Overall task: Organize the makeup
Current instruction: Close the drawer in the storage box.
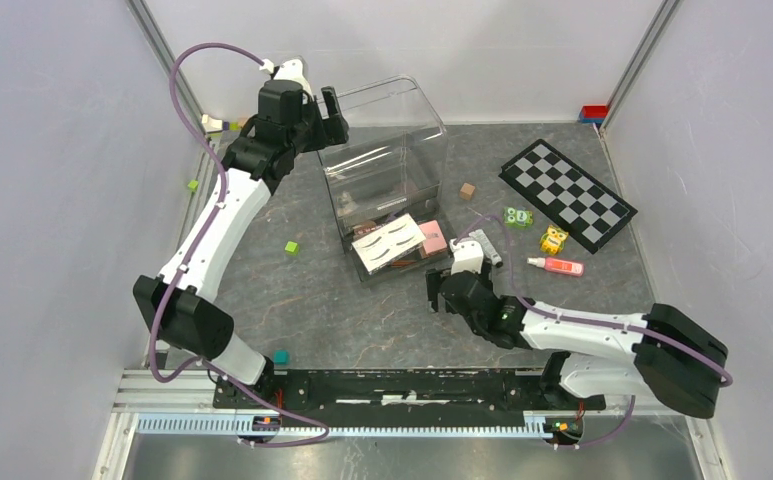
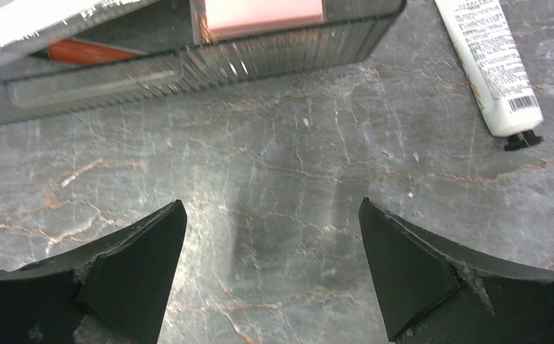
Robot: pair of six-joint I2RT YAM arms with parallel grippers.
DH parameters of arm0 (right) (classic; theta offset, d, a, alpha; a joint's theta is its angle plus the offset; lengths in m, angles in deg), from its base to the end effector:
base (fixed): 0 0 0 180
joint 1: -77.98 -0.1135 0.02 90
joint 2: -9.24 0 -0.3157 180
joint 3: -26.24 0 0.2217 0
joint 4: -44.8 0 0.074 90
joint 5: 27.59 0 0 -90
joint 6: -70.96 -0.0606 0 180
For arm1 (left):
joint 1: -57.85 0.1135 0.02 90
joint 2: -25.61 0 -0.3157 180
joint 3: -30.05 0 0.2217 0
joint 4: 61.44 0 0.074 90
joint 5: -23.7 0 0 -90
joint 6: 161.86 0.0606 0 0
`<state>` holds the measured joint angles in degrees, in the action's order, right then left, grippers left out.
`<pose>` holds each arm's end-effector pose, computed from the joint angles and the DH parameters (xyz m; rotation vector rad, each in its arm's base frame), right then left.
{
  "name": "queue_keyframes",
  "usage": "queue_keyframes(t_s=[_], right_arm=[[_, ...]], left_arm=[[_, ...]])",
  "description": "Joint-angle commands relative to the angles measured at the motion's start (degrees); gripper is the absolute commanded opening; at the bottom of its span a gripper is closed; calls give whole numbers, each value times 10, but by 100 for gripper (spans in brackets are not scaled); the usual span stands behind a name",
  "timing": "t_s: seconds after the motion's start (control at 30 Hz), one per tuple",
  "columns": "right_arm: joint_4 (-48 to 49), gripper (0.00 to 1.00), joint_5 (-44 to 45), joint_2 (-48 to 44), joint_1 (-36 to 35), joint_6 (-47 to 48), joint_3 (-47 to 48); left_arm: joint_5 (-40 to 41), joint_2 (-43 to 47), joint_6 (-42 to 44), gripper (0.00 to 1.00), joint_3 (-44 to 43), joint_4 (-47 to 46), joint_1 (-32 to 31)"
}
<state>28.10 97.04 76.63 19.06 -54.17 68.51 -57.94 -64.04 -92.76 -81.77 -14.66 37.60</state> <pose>0.1284 0.1464 0.2282 -0.1493 2.1566 0.2454 0.3269 -0.1112 0.4571 -0.1055 2.0066 -0.3154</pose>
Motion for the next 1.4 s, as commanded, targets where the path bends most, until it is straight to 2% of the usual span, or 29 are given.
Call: queue_keyframes(t_s=[0.0, 0.17, 0.53, 1.0, 1.37], right_arm=[[112, 97, 1, 30, 12, 14, 31], [198, 97, -16, 76, 29, 43, 40], [267, 98, -34, 169, 47, 102, 109], [363, 98, -45, 270, 66, 118, 163], [497, 97, -62, 350, 90, 181, 194]], left_arm=[[-11, -8, 43, 90, 26, 31, 2], [-14, -8, 46, 90, 26, 31, 1], [-29, -14, 60, 87, 34, 41, 1], [-39, -19, 64, 86, 41, 42, -1], [-45, -24, 65, 86, 45, 49, -2]])
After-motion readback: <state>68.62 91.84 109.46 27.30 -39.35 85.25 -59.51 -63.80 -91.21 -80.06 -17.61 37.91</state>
